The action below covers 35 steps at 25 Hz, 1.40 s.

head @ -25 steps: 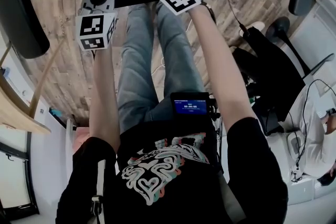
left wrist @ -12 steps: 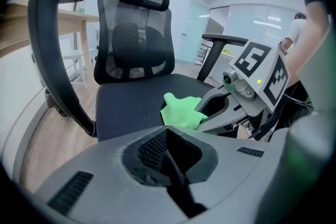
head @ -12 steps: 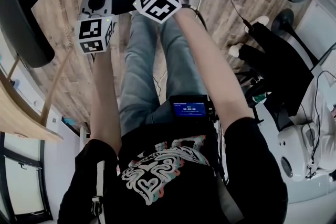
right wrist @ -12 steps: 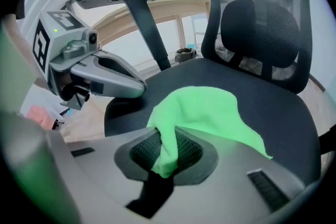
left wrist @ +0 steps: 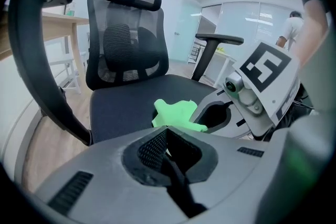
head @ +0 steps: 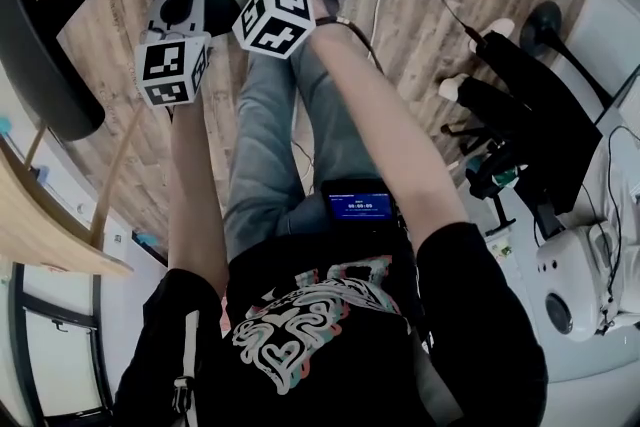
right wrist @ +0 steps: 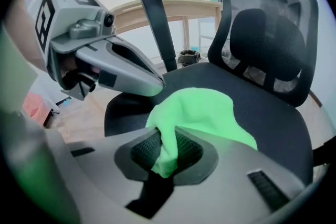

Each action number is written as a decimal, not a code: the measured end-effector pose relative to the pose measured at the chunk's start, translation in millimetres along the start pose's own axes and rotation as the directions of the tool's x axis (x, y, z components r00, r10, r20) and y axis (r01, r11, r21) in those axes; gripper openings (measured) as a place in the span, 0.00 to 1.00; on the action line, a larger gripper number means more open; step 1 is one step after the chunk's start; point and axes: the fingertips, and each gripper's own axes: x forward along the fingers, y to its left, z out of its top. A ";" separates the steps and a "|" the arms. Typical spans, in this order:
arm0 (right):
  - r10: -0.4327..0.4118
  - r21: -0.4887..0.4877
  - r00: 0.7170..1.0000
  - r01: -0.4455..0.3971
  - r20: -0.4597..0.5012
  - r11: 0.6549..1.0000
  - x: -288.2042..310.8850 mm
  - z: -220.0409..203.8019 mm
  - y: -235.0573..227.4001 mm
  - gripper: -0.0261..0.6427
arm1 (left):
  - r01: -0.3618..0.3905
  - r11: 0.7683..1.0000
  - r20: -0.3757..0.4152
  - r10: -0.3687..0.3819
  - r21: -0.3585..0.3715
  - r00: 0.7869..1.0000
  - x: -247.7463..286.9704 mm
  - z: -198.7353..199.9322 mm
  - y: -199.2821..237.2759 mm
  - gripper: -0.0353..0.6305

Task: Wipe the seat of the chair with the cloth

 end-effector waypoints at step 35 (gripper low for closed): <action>-0.142 -0.028 0.986 0.140 -0.083 0.990 -28.4 -43.2 -53.0 0.12 | 0.067 0.996 -0.101 -0.062 0.054 0.993 41.6 1.3 -14.2 0.05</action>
